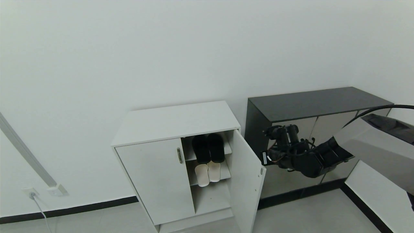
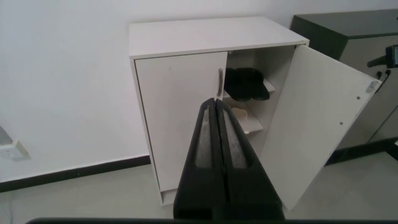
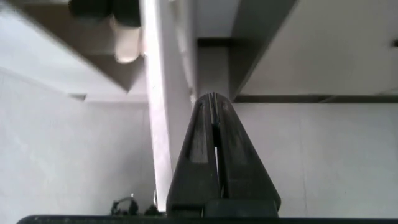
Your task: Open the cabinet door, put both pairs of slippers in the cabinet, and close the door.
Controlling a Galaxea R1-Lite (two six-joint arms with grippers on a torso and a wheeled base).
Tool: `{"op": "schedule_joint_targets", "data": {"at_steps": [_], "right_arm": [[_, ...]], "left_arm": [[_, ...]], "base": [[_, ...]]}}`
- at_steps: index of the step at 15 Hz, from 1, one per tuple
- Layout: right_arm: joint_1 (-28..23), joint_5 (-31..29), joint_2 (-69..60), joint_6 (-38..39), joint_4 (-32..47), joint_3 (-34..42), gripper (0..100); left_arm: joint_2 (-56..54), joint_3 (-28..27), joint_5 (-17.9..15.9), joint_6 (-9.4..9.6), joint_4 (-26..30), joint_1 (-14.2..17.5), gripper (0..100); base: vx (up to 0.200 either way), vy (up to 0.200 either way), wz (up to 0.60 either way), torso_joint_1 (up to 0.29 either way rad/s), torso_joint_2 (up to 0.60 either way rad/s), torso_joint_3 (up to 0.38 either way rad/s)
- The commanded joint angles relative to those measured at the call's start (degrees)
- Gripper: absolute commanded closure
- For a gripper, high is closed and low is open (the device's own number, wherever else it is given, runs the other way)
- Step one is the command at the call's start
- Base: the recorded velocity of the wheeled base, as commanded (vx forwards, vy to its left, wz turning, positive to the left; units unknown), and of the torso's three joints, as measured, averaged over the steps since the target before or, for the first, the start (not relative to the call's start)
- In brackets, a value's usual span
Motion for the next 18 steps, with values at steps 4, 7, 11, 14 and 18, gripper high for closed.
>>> {"op": "schedule_joint_targets", "data": {"at_steps": [4, 7, 11, 14, 18], "right_arm": [[5.4, 0.1, 1.4, 0.3, -0.4, 2.3, 100], [9.8, 0.2, -0.3, 1.9, -3.8, 4.3, 100], [11.6, 2.4, -6.3, 2.8, -5.7, 7.5, 100], [11.0, 2.7, -10.9, 1.3, -7.6, 10.0, 100], [10.7, 2.6, -11.8, -0.4, -7.9, 12.1, 100]], "left_arm": [[0.0, 0.0, 0.0, -0.02, 0.0, 0.0, 100], [0.0, 0.0, 0.1, -0.02, 0.0, 0.0, 100], [0.0, 0.0, 0.0, -0.02, 0.0, 0.0, 100], [0.0, 0.0, 0.1, -0.02, 0.0, 0.0, 100], [0.0, 0.0, 0.1, -0.02, 0.0, 0.0, 100]], "base": [[0.000, 0.000, 0.00, 0.000, 0.00, 0.000], [0.000, 0.000, 0.00, 0.000, 0.00, 0.000], [0.000, 0.000, 0.00, 0.000, 0.00, 0.000], [0.000, 0.000, 0.00, 0.000, 0.00, 0.000], [0.000, 0.000, 0.15, 0.002, 0.00, 0.001]]}}
